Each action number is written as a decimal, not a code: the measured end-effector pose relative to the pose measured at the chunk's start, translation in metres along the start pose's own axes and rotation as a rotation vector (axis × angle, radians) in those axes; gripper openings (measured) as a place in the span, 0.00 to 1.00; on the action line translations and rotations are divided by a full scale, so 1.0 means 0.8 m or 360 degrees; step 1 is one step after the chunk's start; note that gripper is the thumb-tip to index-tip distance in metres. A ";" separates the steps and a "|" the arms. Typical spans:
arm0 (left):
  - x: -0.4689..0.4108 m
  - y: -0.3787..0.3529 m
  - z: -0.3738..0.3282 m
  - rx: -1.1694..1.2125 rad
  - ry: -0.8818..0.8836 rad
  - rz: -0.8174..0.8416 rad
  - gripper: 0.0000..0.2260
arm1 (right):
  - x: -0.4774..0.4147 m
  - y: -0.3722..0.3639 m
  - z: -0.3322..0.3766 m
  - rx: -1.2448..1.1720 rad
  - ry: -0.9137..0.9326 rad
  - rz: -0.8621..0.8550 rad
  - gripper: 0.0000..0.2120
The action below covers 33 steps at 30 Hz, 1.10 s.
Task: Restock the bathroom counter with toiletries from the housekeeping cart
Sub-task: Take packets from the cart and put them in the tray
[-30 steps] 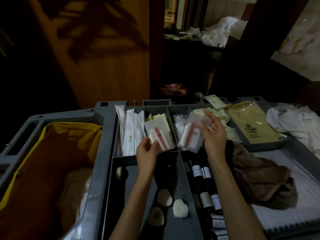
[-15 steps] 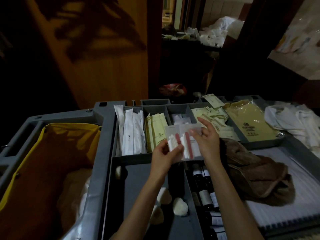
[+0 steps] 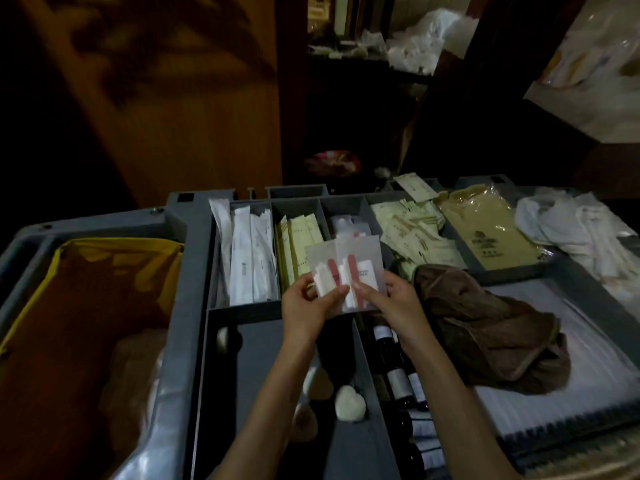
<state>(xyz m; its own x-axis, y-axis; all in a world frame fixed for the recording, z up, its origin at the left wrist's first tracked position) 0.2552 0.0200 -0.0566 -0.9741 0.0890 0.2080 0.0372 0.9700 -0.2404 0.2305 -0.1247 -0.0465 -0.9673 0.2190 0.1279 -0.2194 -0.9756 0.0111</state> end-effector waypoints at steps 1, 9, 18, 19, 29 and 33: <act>0.001 -0.001 0.000 0.0007 0.0009 0.0016 0.12 | 0.004 0.001 -0.004 -0.0001 -0.0026 -0.0028 0.12; 0.018 -0.017 0.009 0.0114 0.0240 0.0190 0.12 | 0.040 0.027 -0.004 0.0020 -0.0052 -0.0196 0.08; 0.066 -0.120 -0.017 -0.0040 0.0200 0.0566 0.11 | 0.106 0.128 0.044 0.0046 0.0093 -0.0480 0.03; 0.074 -0.139 -0.017 -0.0058 0.0210 0.0620 0.11 | 0.119 0.143 0.049 0.0039 0.0104 -0.0536 0.03; 0.232 -0.331 0.025 -0.0249 0.0439 0.1293 0.08 | 0.322 0.312 0.047 -0.0214 0.0057 -0.1174 0.08; 0.295 -0.373 0.042 -0.0389 0.0475 0.1530 0.08 | 0.400 0.347 0.044 -0.0244 0.0098 -0.1430 0.05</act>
<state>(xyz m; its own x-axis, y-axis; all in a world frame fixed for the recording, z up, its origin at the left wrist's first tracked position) 0.0064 -0.2558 0.0327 -0.4155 0.8703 0.2645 0.8467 0.4763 -0.2372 -0.1357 -0.3262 0.0324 -0.4286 0.8998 0.0815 -0.9034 -0.4257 -0.0518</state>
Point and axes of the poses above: each hand's wrist, its own x-axis away from the middle knuckle, its own y-axis out of the back of the hand, z = x × y, the point moved 2 cm from there along -x, towards the middle knuckle, and after that the axes turned 2 degrees about z, right-handed, at the moved point
